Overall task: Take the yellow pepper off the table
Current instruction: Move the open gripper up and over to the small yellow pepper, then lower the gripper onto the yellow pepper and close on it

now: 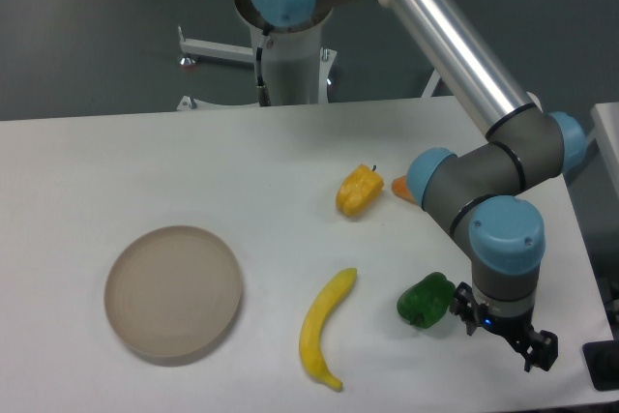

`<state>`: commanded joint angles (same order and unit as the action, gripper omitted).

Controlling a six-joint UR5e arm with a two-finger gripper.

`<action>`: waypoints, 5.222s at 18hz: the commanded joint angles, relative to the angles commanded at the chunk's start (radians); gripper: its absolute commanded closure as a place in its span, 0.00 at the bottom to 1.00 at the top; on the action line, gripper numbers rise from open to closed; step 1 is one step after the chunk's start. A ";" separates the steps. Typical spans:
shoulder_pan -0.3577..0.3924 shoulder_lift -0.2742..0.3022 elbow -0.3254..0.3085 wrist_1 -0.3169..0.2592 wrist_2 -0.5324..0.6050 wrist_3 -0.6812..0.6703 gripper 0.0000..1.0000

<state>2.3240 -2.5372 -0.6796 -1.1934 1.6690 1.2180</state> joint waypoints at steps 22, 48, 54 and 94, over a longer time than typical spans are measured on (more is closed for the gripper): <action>0.014 0.435 -0.444 -0.327 0.002 -0.008 0.00; 0.014 0.643 -1.000 -0.020 -0.138 -0.106 0.00; -0.017 0.661 -1.063 0.072 -0.081 -0.034 0.00; -0.018 0.620 -0.910 0.072 -0.052 -0.005 0.57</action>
<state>2.3056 -1.9173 -1.5897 -1.1213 1.6168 1.2134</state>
